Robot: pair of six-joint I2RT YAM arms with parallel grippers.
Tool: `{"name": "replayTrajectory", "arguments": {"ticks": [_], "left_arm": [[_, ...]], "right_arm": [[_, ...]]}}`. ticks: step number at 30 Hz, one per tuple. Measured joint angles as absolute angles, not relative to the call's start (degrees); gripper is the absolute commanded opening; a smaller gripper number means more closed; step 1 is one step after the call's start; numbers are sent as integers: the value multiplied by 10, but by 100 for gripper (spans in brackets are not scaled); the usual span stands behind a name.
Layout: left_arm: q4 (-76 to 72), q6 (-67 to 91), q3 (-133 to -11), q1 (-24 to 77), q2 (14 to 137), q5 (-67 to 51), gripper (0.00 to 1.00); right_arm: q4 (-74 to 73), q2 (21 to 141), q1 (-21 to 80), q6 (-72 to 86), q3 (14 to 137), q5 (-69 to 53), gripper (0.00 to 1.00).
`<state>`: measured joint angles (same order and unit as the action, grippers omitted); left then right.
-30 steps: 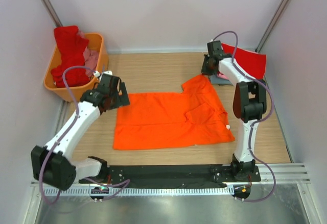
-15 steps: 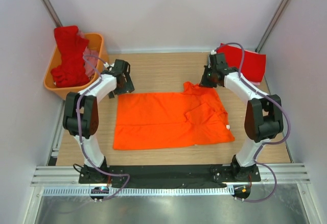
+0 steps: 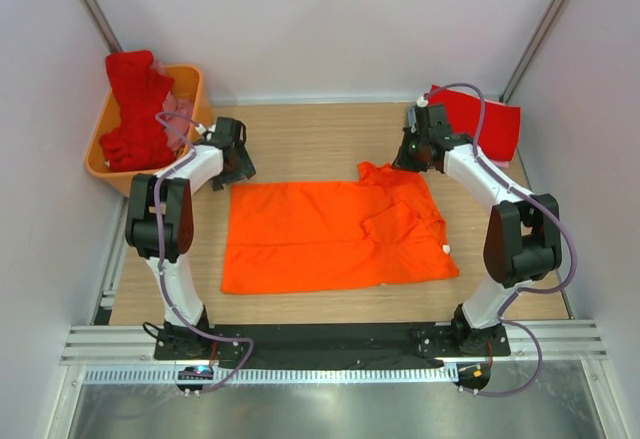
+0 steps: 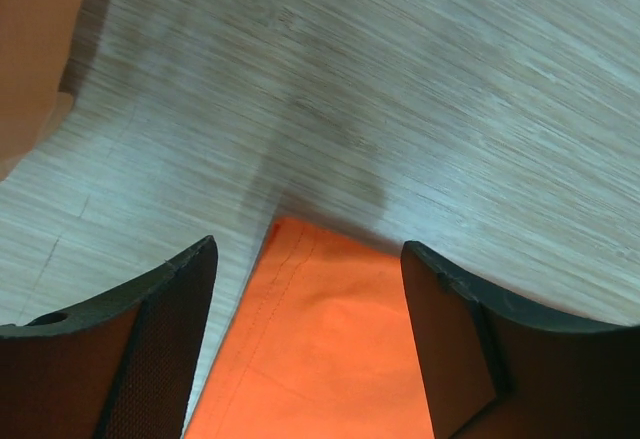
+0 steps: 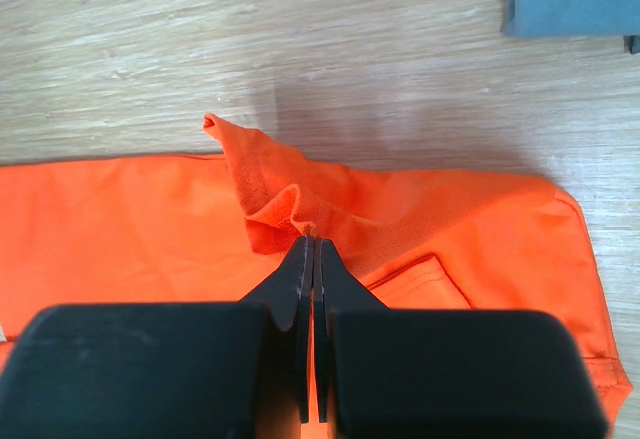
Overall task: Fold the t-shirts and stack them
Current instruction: Fold the tshirt
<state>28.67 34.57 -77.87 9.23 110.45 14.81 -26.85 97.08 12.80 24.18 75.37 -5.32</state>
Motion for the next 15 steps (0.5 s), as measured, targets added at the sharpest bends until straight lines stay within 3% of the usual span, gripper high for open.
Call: {"name": "replayTrajectory", "arguments": {"ticks": [4,12,15], "left_arm": [[278,352,-779,93,1124,143,66],[264,359,-770,93,1131,144,61],[260,360,-768,93,1131,146,52]], "right_arm": [[-269,971,128,242,747,-54,1],[-269,971,128,241,747,-53,1],[-268,971,128,241,747,-53,1]]}}
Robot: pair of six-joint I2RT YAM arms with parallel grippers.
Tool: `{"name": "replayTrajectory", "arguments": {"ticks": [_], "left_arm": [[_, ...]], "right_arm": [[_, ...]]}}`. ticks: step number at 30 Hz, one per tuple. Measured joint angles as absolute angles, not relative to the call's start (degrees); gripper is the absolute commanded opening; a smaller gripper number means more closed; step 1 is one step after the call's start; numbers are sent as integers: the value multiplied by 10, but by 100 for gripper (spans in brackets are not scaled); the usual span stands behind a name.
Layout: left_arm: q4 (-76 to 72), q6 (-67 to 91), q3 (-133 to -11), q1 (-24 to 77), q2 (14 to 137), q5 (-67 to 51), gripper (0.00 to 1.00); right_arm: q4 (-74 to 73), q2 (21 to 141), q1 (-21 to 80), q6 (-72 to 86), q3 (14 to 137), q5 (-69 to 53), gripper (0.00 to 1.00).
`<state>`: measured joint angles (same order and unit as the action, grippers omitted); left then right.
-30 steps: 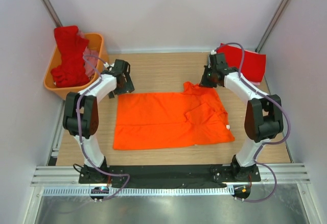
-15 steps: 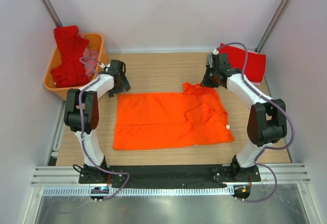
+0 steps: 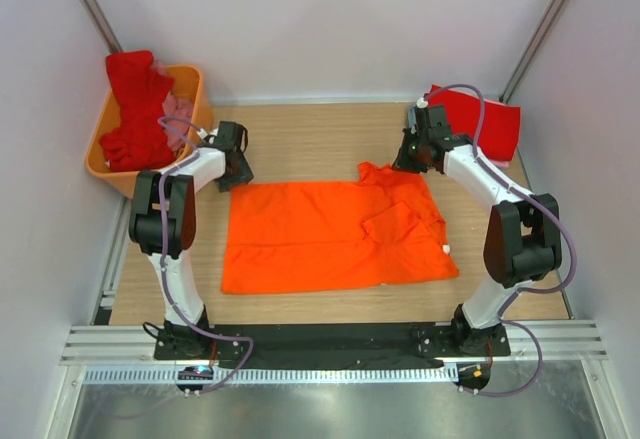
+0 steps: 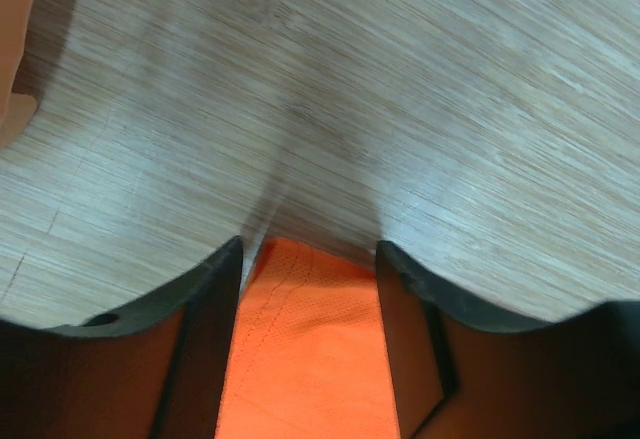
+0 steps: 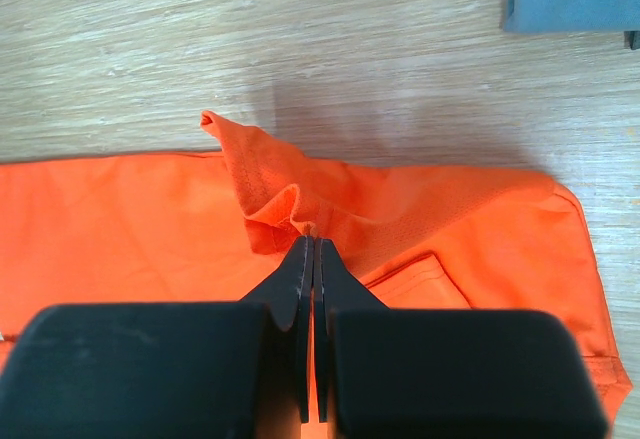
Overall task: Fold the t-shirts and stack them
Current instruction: Fold the tshirt
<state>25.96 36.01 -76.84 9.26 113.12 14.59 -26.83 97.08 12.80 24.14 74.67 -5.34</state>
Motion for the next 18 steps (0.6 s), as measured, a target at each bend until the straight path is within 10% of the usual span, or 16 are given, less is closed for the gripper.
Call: {"name": "replayTrajectory", "arguments": {"ticks": [13,18], "left_arm": [[229,373,-748,92,1124,156,0],[225,371,-747,92,1124,152,0]], "right_arm": [[-268,971,128,241,747,-53,1],[-268,971,128,241,747,-53,1]]}}
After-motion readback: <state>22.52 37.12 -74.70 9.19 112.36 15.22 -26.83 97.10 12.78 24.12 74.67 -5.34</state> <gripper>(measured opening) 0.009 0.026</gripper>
